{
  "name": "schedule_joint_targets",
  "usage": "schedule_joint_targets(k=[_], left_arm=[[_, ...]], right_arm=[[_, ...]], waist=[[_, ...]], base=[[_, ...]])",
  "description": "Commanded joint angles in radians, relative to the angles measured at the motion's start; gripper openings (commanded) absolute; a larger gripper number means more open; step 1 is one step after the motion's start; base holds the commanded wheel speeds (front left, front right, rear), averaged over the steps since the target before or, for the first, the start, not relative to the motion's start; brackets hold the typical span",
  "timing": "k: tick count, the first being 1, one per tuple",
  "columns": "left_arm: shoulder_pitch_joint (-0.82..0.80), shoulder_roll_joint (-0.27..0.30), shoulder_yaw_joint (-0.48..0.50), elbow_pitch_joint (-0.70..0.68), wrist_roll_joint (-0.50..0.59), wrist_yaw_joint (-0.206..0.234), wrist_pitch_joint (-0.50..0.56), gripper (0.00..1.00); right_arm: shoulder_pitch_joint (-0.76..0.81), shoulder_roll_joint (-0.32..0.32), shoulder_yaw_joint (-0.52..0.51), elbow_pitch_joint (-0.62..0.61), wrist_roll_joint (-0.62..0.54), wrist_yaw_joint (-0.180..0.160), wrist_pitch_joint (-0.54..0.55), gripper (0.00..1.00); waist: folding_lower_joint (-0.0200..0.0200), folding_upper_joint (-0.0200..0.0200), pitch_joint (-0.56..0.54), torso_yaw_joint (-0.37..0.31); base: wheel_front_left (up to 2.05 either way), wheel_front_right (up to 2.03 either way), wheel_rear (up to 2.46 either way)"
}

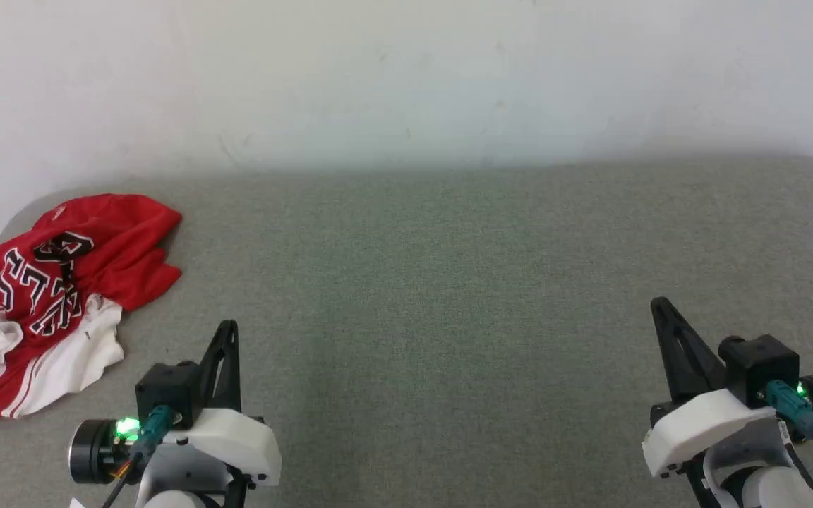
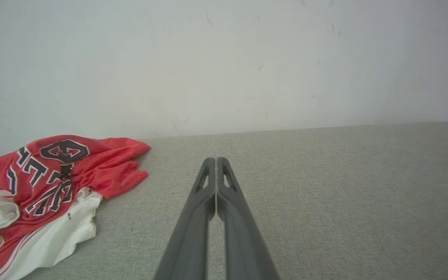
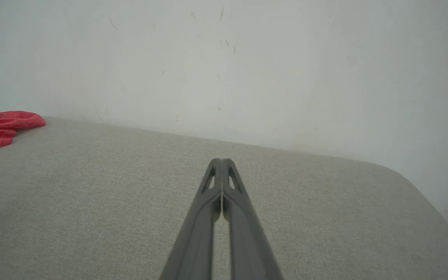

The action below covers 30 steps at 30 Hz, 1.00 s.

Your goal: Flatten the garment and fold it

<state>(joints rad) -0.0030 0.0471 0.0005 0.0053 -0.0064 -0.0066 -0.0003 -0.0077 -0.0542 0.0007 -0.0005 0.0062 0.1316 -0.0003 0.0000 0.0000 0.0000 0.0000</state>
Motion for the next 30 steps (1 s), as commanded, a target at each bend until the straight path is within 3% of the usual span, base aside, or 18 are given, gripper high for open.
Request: schedule_joint_targets(k=[1, 30], left_arm=[[0.003, 0.003, 0.000, -0.005, 0.006, 0.007, 0.000, 0.00], [0.003, 0.003, 0.000, -0.005, 0.006, 0.007, 0.000, 0.00]], right_arm=[[0.008, 0.004, -0.001, 0.000, -0.006, -0.001, 0.000, 0.00], [0.008, 0.004, -0.001, 0.000, -0.006, -0.001, 0.000, 0.00]], waist=[[0.0000, 0.0000, 0.000, 0.000], [0.0000, 0.0000, 0.000, 0.000]], base=[[0.00, 0.00, 0.00], [0.00, 0.00, 0.00]])
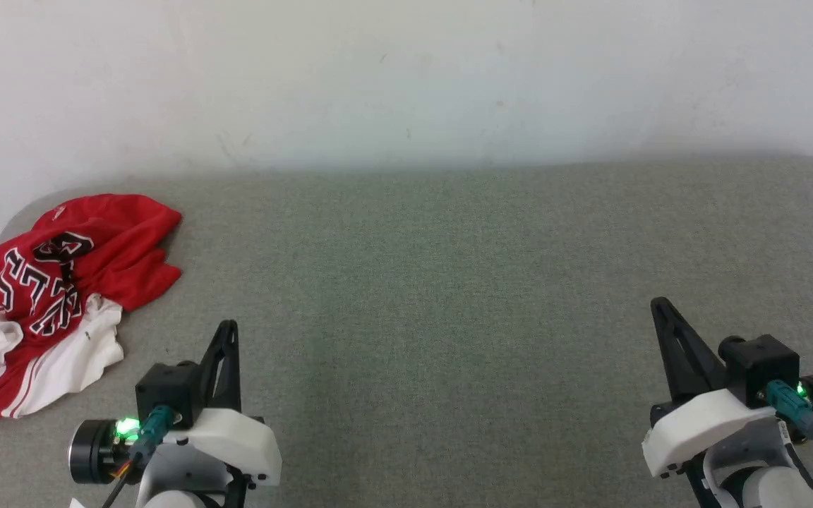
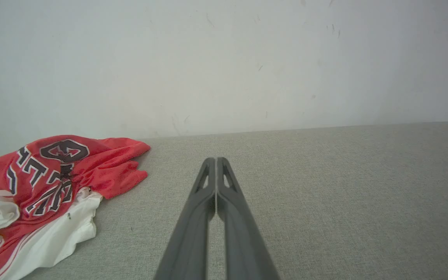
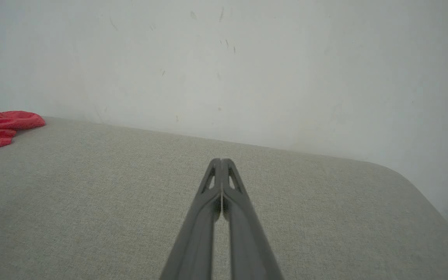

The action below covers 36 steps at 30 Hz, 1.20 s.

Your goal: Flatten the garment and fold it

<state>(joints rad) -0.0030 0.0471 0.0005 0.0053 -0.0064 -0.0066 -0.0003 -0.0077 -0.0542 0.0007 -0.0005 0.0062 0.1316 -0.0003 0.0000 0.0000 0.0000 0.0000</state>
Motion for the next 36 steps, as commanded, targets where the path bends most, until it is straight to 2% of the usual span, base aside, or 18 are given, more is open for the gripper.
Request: schedule_joint_targets(k=[1, 4, 5, 36], left_arm=[[0.003, 0.003, 0.000, -0.005, 0.006, 0.007, 0.000, 0.00], [0.003, 0.003, 0.000, -0.005, 0.006, 0.007, 0.000, 0.00], [0.000, 0.000, 0.000, 0.000, 0.000, 0.000, 0.000, 1.00], [-0.011, 0.000, 0.003, -0.011, -0.017, 0.043, -0.058, 1.00]], right_arm=[[0.008, 0.004, -0.001, 0.000, -0.006, -0.001, 0.000, 0.00], [0.008, 0.004, -0.001, 0.000, -0.006, -0.001, 0.000, 0.00], [0.000, 0.000, 0.000, 0.000, 0.000, 0.000, 0.000, 1.00], [-0.005, 0.000, -0.024, -0.026, 0.116, 0.000, -0.058, 1.00]], waist=[[0.0000, 0.0000, 0.000, 0.000], [0.0000, 0.0000, 0.000, 0.000], [0.0000, 0.0000, 0.000, 0.000], [0.0000, 0.0000, 0.004, 0.007]], base=[[0.00, 0.00, 0.00], [0.00, 0.00, 0.00], [0.00, 0.00, 0.00], [0.00, 0.00, 0.00]])
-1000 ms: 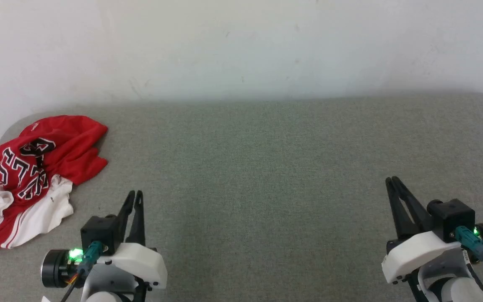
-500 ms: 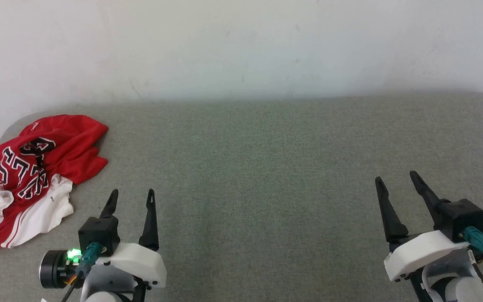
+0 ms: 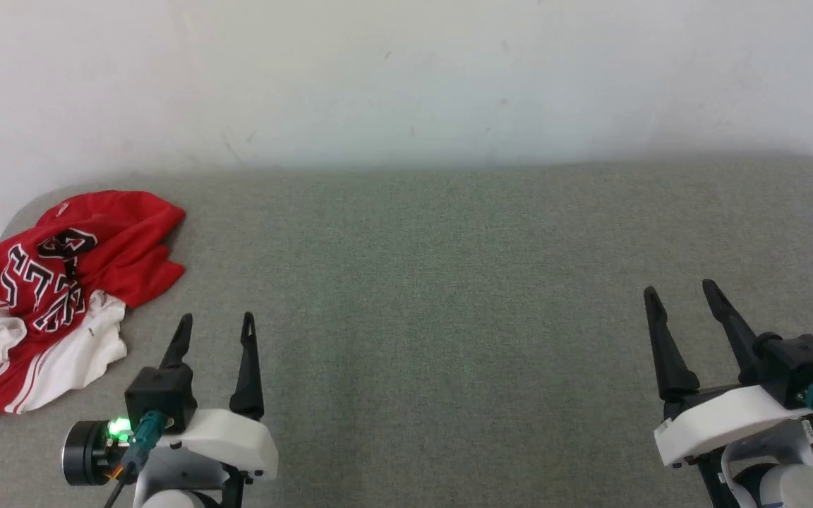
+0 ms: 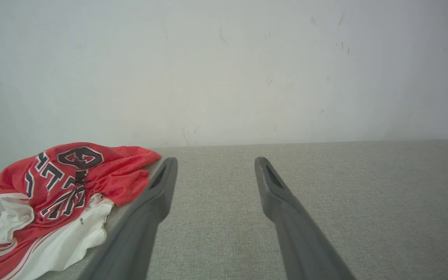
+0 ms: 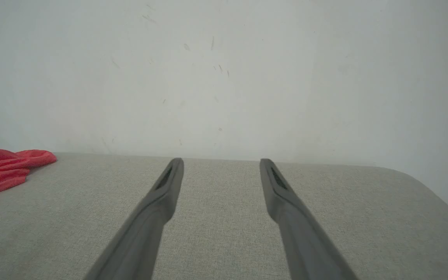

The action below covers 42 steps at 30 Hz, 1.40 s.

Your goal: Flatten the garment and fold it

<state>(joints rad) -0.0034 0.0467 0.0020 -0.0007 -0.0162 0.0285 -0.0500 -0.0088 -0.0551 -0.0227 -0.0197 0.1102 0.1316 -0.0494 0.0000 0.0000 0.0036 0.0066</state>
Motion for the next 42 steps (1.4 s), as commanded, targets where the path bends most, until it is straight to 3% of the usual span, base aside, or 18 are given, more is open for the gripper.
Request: schedule_joint_targets(k=[1, 17, 42], left_arm=[[-0.011, 0.001, 0.002, -0.005, -0.007, 0.009, -0.010, 1.00], [-0.020, 0.001, 0.016, -0.011, -0.008, 0.033, -0.044, 1.00], [-0.019, 0.002, 0.042, -0.011, -0.021, 0.078, -0.096, 1.00]], right_arm=[[-0.003, 0.001, -0.001, -0.008, 0.016, 0.000, -0.011, 1.00], [-0.002, 0.002, 0.004, -0.023, 0.062, 0.000, -0.044, 1.00], [0.004, 0.003, 0.001, -0.033, 0.130, -0.001, -0.097, 1.00]], waist=[[0.0000, 0.0000, 0.000, 0.002], [0.0000, 0.0000, 0.006, 0.072], [0.0000, 0.0000, 0.003, 0.268]], base=[[0.00, 0.00, 0.00], [0.00, 0.00, 0.00], [0.00, 0.00, 0.00]])
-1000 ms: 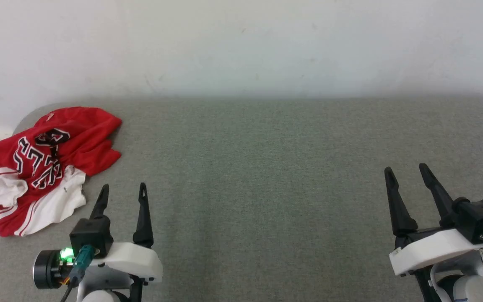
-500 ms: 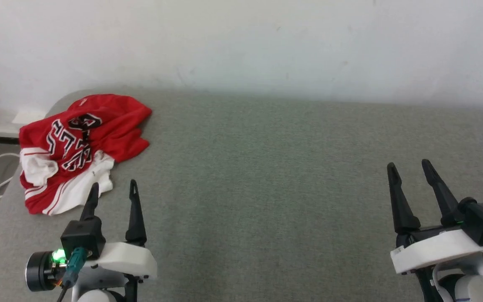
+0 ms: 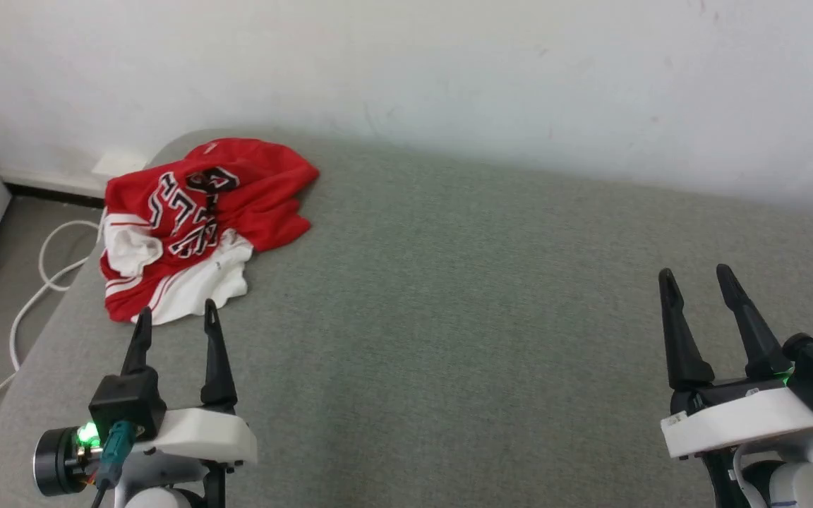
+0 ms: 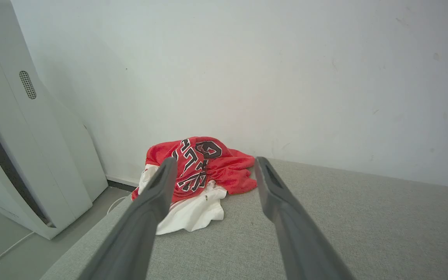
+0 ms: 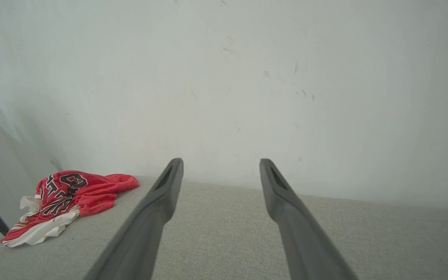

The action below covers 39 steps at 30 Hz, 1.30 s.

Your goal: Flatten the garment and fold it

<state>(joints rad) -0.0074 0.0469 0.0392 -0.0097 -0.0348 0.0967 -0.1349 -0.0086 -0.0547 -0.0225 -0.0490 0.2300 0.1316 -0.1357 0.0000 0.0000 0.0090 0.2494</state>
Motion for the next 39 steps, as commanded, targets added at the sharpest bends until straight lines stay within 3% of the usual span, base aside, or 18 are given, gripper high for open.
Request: schedule_joint_targets(k=[1, 24, 39], left_arm=[[-0.014, 0.002, 0.006, -0.001, -0.005, 0.011, -0.013, 1.00], [-0.001, 0.002, 0.025, 0.012, -0.029, 0.055, -0.061, 1.00], [-0.002, 0.003, 0.042, 0.027, -0.043, 0.074, -0.090, 1.00]], right_arm=[[0.004, 0.002, 0.000, -0.003, 0.012, -0.001, -0.012, 1.00], [0.013, 0.003, 0.012, 0.001, 0.035, -0.001, -0.060, 1.00], [0.017, 0.004, 0.014, 0.001, 0.063, -0.001, -0.090, 1.00]], waist=[[0.0000, 0.0000, -0.002, 0.034], [0.0000, 0.0000, -0.001, 0.222], [0.0000, 0.0000, 0.002, 0.291]], base=[[0.00, 0.00, 0.00], [0.00, 0.00, 0.00], [0.00, 0.00, 0.00]])
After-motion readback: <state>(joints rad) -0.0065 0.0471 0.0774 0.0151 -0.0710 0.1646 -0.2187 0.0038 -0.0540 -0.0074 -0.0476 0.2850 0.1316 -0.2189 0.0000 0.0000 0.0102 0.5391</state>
